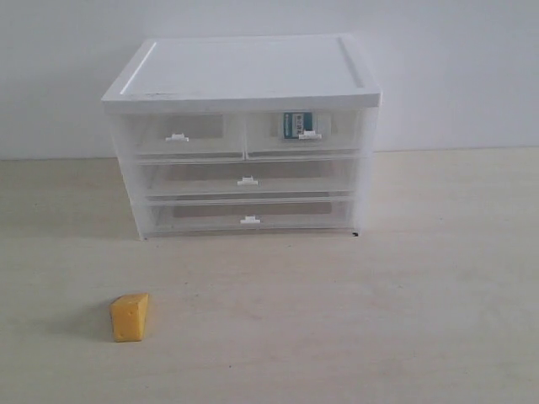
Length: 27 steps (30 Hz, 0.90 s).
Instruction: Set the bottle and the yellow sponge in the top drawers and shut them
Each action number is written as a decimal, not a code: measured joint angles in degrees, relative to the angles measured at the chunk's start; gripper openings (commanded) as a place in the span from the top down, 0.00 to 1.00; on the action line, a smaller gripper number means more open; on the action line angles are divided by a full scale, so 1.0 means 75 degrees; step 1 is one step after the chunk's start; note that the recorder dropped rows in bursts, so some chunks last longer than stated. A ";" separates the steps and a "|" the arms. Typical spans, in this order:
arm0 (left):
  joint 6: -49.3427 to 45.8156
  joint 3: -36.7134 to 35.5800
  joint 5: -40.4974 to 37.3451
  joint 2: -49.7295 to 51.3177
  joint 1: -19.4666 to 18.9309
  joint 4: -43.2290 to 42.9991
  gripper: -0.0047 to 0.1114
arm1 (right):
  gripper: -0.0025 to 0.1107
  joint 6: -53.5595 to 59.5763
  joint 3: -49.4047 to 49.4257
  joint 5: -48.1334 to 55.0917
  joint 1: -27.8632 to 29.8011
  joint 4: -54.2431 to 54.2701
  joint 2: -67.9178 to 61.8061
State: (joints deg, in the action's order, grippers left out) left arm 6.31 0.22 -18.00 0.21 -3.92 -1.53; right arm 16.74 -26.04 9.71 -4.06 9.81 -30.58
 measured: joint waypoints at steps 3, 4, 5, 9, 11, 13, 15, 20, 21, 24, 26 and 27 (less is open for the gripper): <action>0.0000 0.0000 0.0000 0.0000 0.0000 0.0000 0.92 | 0.98 0.0100 0.0150 0.0446 -0.0228 0.0000 0.0172; 0.0000 0.0000 0.0000 0.0000 0.0000 0.0000 0.92 | 0.98 0.0156 0.0241 0.0485 -0.0314 0.0000 0.0309; 0.0000 0.0000 0.0000 0.0000 0.0000 0.0000 0.92 | 0.98 0.0195 0.0385 0.0499 -0.0382 0.0000 0.0489; 0.0000 0.0000 0.0000 0.0000 0.0000 0.0000 0.92 | 0.98 0.0245 0.1596 0.0378 -0.0524 0.0028 0.2304; 0.0000 0.0000 0.0000 0.0000 0.0000 0.0000 0.92 | 0.98 0.0143 0.2090 0.0346 -0.0524 0.0044 0.3183; 0.0000 0.0000 0.0000 0.0000 0.0000 0.0000 0.92 | 0.98 0.0112 0.2417 0.0346 -0.0524 0.0059 0.3803; 0.0000 0.0000 0.0000 0.0000 0.0000 0.0000 0.92 | 0.98 0.0097 0.2578 0.0346 -0.0524 0.0059 0.4003; 0.0000 0.0000 0.0000 0.0000 0.0000 0.0000 0.92 | 0.98 -0.0338 0.2754 0.0721 -0.0524 0.0088 0.4037; 0.0000 0.0000 0.0000 0.0000 0.0000 0.0000 0.92 | 0.98 -0.0487 0.2804 0.0820 -0.0524 0.0088 0.4037; 0.0000 0.0000 0.0000 0.0000 0.0000 0.0000 0.92 | 0.98 -0.0895 0.2846 0.1081 -0.0524 -0.0253 0.4037; 0.0000 0.0000 0.0000 0.0000 0.0000 0.0000 0.92 | 0.98 -0.0962 0.2846 0.1115 -0.0524 -0.0314 0.4037; 0.0000 0.0000 0.0000 0.0000 0.0000 0.0000 0.92 | 0.98 -0.1019 0.2851 0.1126 -0.0524 -0.0332 0.4037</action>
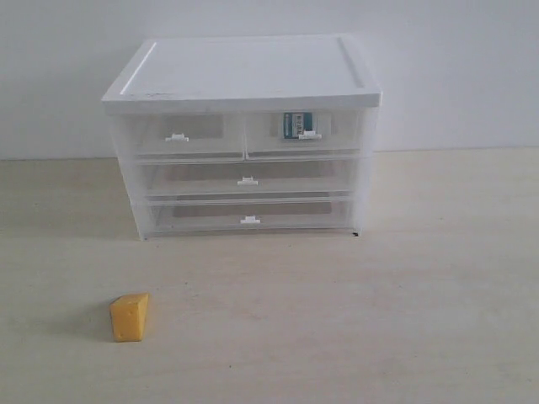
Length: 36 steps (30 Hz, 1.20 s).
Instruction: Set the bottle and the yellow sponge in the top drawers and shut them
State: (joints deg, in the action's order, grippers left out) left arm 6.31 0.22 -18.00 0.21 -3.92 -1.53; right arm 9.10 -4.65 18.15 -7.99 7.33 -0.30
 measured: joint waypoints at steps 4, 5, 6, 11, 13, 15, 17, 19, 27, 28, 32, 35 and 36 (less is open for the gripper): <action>0.0000 0.0000 0.0000 0.0000 0.0000 0.0000 0.92 | 0.98 -0.0450 0.0280 -0.0175 0.0000 -0.0338 0.0000; 0.0000 0.0000 0.0000 0.0000 0.0000 0.0000 0.92 | 0.98 -0.0547 0.0484 -0.0264 0.0000 -0.0446 0.0000; 0.0000 0.0000 0.0000 0.0000 0.0000 0.0000 0.92 | 0.98 -0.0579 0.0532 -0.0281 0.0000 -0.0478 0.0000; 0.0000 0.0000 0.0000 0.0000 0.0000 0.0000 0.92 | 0.98 -0.0726 0.0591 -0.0330 0.0000 -0.0583 0.0000; 0.0000 0.0000 0.0000 0.0000 0.0000 0.0000 0.92 | 0.98 -0.0885 0.0591 -0.0330 0.0000 -0.0664 0.0000; 0.0000 0.0000 0.0000 0.0000 0.0000 0.0000 0.92 | 0.98 -0.1051 0.0591 -0.0330 0.0000 -0.0748 0.0000; 0.0000 0.0000 0.0000 0.0000 0.0000 0.0000 0.92 | 0.98 -0.1125 0.0591 -0.0330 0.0000 -0.0781 0.0000; 0.0000 0.0000 0.0000 0.0000 0.0000 0.0000 0.92 | 0.98 -0.1160 0.0591 -0.0330 0.0000 -0.0787 0.0000; 0.0000 0.0000 0.0000 0.0000 0.0000 0.0000 0.92 | 0.98 -0.1158 0.0591 -0.0104 0.0000 -0.0882 0.0000; 0.0000 0.0000 0.0000 0.0000 0.0000 0.0000 0.92 | 0.98 -0.1158 0.0591 -0.0063 0.0000 -0.0902 0.0000; 0.0000 0.0000 0.0000 0.0000 0.0000 0.0000 0.92 | 0.98 -0.1158 0.0591 -0.0049 0.0000 -0.0977 0.0000; 0.0000 0.0000 0.0000 0.0000 0.0000 0.0000 0.92 | 0.98 -0.1278 0.0591 0.0022 0.0000 -0.0977 0.0000; 0.0000 0.0000 0.0000 0.0000 0.0000 0.0000 0.92 | 0.98 -0.1300 0.0591 0.0022 0.0000 -0.0977 0.0000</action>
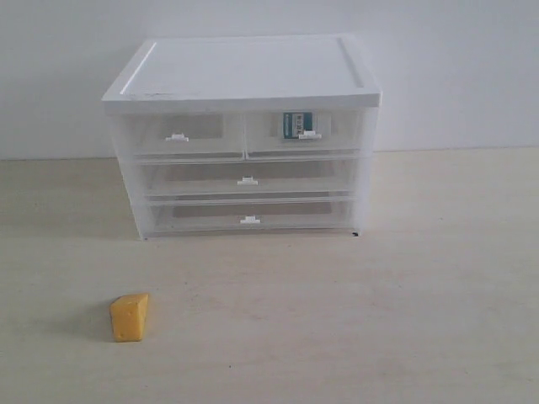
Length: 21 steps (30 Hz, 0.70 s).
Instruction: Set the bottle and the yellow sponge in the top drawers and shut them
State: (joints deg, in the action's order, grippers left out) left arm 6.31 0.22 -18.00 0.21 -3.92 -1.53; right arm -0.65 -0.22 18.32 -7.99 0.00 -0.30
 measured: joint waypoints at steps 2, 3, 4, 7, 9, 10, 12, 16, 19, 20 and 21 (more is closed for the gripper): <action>0.0000 0.0000 0.0000 0.0000 0.0000 0.0000 0.92 | 0.98 0.0005 0.0005 0.0027 0.0000 0.0000 0.0000; 0.0000 0.0000 0.0000 0.0000 0.0000 0.0000 0.92 | 0.98 0.0005 0.0018 0.0027 0.0000 0.0000 0.0000; 0.0000 0.0000 0.0000 0.0000 0.0000 0.0000 0.92 | 0.98 -0.0004 0.0029 0.0027 0.0000 0.0000 0.0000; 0.0000 0.0000 0.0000 0.0000 0.0000 0.0000 0.92 | 0.98 -0.0022 0.0036 0.0049 0.0000 0.0000 0.0000; 0.0000 0.0000 0.0000 0.0000 0.0000 0.0000 0.92 | 0.98 -0.0033 0.0036 0.0047 0.0000 0.0000 0.0000; 0.0000 0.0000 0.0000 0.0000 0.0000 0.0000 0.92 | 0.98 -0.0033 0.0036 0.0047 0.0000 0.0000 0.0000; 0.0000 0.0000 0.0000 0.0000 0.0000 0.0000 0.92 | 0.98 -0.0033 0.0036 0.0047 0.0000 0.0000 0.0000; 0.0000 0.0000 0.0000 0.0000 0.0000 0.0000 0.92 | 0.98 -0.0033 0.0036 0.0047 0.0000 0.0000 0.0000; 0.0000 0.0000 0.0000 0.0000 0.0000 0.0000 0.92 | 0.98 -0.0051 0.0036 0.0047 0.0000 0.0000 0.0000; 0.0000 0.0000 0.0000 0.0000 0.0000 0.0000 0.92 | 0.98 -0.0051 0.0036 0.0047 0.0000 0.0000 0.0000; 0.0000 0.0000 0.0000 0.0000 0.0000 0.0000 0.92 | 0.98 -0.0051 0.0036 0.0047 0.0000 0.0000 0.0000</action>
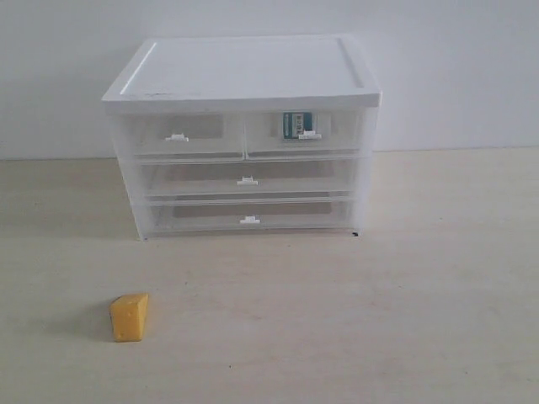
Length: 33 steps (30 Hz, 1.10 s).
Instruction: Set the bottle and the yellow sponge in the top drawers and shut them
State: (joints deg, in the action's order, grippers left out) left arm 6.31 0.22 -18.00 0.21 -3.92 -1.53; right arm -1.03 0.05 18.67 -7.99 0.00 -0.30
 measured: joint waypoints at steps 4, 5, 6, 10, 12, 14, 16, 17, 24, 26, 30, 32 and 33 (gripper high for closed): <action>-0.0185 0.0000 0.0087 0.0000 0.0000 -0.0105 0.92 | 0.98 0.0000 0.0000 0.0000 0.0000 0.0000 0.0000; -0.0294 0.0000 0.0231 0.0000 0.0000 -0.0187 0.92 | 0.98 0.0000 0.0000 0.0000 0.0000 0.0000 0.0000; -0.0389 0.0000 0.0405 0.0000 0.0000 -0.0241 0.92 | 0.98 0.0000 0.0000 0.0000 0.0000 0.0000 0.0000; -0.0536 0.0000 0.1332 0.0000 0.0000 -0.0258 0.92 | 0.98 0.0000 0.0000 0.0006 0.0000 0.0000 0.0000; -0.0514 0.0000 0.1937 0.0000 0.0000 -0.0272 0.92 | 0.98 0.0000 0.0000 0.0006 0.0000 0.0000 0.0000; -0.0275 0.0000 0.2511 0.0000 0.0000 -0.0272 0.92 | 0.98 0.0000 0.0000 0.0006 0.0000 0.0000 0.0000; 0.0383 0.0000 0.3146 0.0000 0.0000 -0.0272 0.92 | 0.98 0.0000 0.0000 0.0006 0.0000 0.0000 0.0000; 0.0864 0.0000 0.3530 0.0000 0.0000 -0.0272 0.92 | 0.98 0.0000 0.0000 0.0006 0.0000 0.0000 0.0000; 0.3212 0.0186 0.6470 0.0067 0.0000 -0.0272 0.92 | 0.98 0.0000 0.0000 0.0006 0.0000 0.0000 0.0000; 0.3324 0.0631 0.6636 0.0422 0.0000 -0.0304 0.92 | 0.98 0.0000 0.0000 0.0006 0.0000 0.0000 0.0000; 0.3324 0.1576 0.6844 0.1506 0.0000 -0.0560 0.92 | 0.98 0.0000 0.0000 0.0006 0.0000 0.0000 0.0000; 0.3324 0.2010 0.7173 0.2196 0.0000 -0.0880 0.92 | 0.98 0.0000 0.0000 0.0006 0.0000 0.0000 0.0000; 0.3324 0.2165 0.7340 0.2548 0.0000 -0.1042 0.92 | 0.98 0.0000 0.0000 0.0006 0.0000 0.0000 0.0000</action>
State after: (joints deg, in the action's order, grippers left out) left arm 31.24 16.46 37.05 19.32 -3.92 -9.34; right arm -1.03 0.05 18.72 -7.99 0.00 -0.30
